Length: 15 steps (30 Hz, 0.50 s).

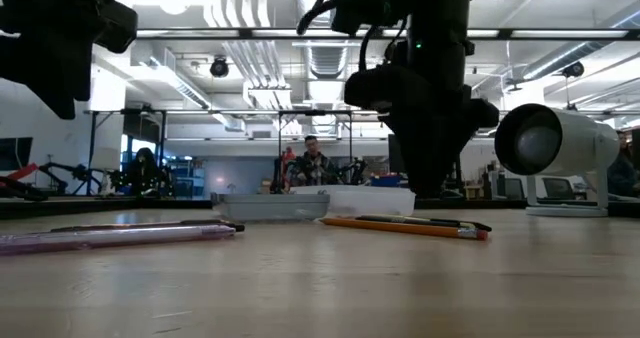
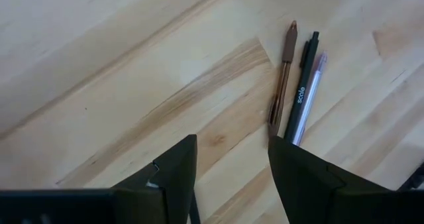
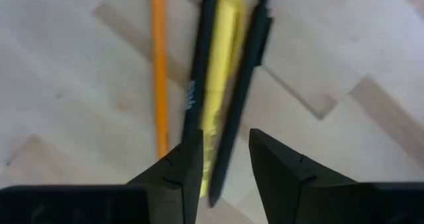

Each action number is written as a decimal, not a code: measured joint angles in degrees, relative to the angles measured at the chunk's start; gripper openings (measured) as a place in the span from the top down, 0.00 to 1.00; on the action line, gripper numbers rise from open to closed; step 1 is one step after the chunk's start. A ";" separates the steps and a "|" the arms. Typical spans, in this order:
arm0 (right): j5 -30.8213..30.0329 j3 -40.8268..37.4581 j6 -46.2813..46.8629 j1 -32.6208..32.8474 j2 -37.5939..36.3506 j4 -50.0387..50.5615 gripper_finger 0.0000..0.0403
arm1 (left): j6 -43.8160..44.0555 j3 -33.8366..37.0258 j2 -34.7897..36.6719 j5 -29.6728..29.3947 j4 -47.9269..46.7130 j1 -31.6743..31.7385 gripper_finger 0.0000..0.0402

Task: Pick & place school supplies into a supply box
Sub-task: Put the black pen into the black supply box

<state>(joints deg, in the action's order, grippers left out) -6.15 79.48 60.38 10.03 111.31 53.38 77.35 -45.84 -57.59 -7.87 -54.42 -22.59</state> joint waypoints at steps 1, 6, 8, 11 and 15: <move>-0.04 -0.13 0.08 -0.44 0.00 0.16 0.71 | -0.17 0.00 -0.01 -0.05 0.01 0.00 0.57; 1.55 -0.69 -0.28 -1.95 1.57 -0.18 0.68 | -0.30 0.09 -0.03 -0.19 0.05 0.00 0.57; 2.19 -0.35 -1.21 -2.01 2.70 -0.35 0.67 | -0.30 0.13 -0.03 -0.20 -0.07 0.00 0.57; 2.19 -0.20 -0.91 -1.93 3.95 -0.47 0.68 | -0.30 0.13 -0.03 -0.20 -0.01 0.00 0.57; 1.84 -0.26 -1.21 -2.01 4.55 -0.50 0.71 | -0.30 0.13 -0.04 -0.20 0.04 0.00 0.57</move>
<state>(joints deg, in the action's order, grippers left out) -4.32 79.22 59.17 8.02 115.85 52.88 77.06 -45.71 -57.64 -8.08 -54.38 -22.59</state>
